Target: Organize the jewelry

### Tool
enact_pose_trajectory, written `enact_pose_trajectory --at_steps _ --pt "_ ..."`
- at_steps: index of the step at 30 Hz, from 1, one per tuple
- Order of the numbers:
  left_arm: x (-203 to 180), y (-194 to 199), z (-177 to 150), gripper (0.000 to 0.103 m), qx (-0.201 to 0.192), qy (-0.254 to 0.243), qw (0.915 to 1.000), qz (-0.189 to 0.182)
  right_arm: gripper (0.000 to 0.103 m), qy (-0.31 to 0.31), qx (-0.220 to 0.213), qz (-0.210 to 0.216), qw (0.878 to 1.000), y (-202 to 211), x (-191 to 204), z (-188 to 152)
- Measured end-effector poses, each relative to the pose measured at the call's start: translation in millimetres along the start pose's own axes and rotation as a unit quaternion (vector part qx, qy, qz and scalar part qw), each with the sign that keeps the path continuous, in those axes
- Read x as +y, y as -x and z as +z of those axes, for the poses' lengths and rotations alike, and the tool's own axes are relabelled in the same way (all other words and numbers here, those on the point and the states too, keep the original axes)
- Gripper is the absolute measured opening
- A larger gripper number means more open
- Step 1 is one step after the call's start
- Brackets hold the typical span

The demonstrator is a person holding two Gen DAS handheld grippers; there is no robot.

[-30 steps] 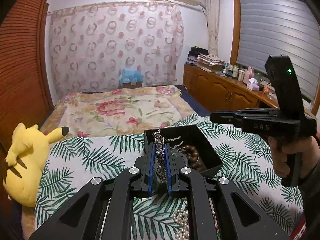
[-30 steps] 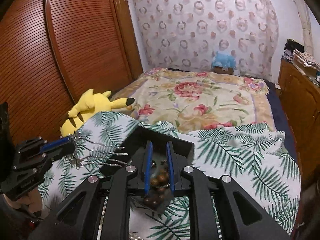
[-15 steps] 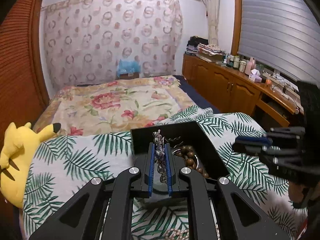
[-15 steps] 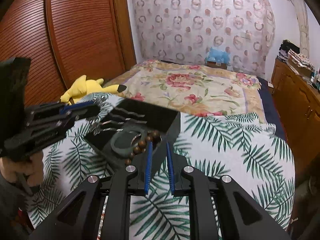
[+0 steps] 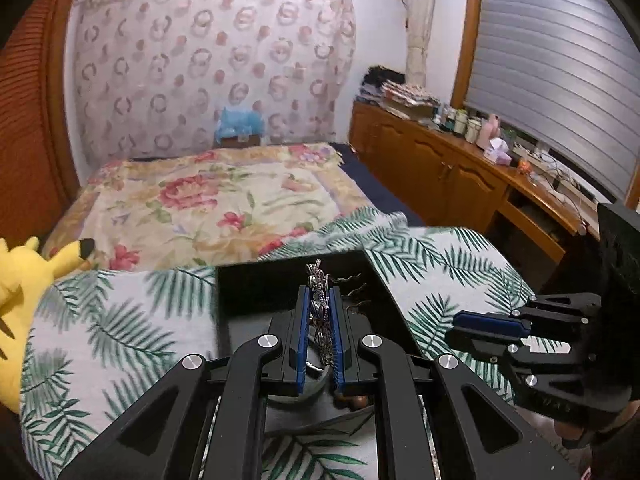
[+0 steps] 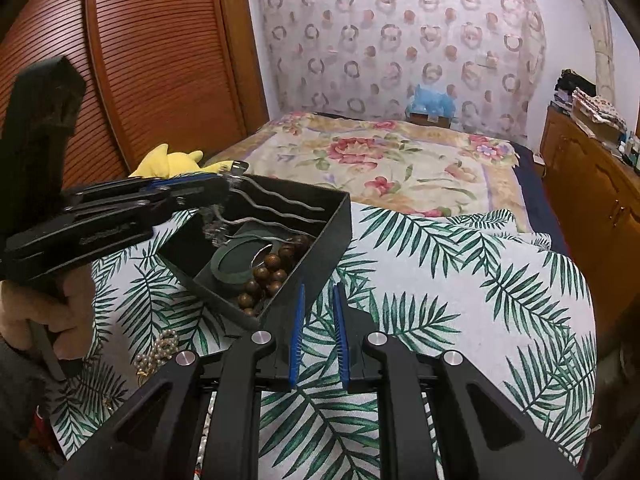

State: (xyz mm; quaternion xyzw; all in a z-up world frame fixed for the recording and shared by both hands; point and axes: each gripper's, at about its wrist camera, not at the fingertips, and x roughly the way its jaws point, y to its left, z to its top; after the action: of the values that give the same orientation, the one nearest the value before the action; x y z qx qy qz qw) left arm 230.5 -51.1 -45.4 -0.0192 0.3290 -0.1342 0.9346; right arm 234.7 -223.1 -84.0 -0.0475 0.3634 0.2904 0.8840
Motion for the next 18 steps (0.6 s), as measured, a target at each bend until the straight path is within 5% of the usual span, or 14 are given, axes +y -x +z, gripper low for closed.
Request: enact_pose_trajectory --at_steps 6,14,18 --pt "-2 -4 -9 0.026 0.022 -0.010 0.9997 0.003 0.016 0.003 0.003 0.005 1.000 1 5 -9" --pt "-12 24 -18 0.054 -0.001 -0.052 0.9982 0.028 0.016 0.009 0.004 0.007 1.000 7 14 -25" --pt "-11 39 -28 0.070 -0.004 -0.055 0.9978 0.036 0.025 0.013 0.006 0.006 1.000 12 19 -37"
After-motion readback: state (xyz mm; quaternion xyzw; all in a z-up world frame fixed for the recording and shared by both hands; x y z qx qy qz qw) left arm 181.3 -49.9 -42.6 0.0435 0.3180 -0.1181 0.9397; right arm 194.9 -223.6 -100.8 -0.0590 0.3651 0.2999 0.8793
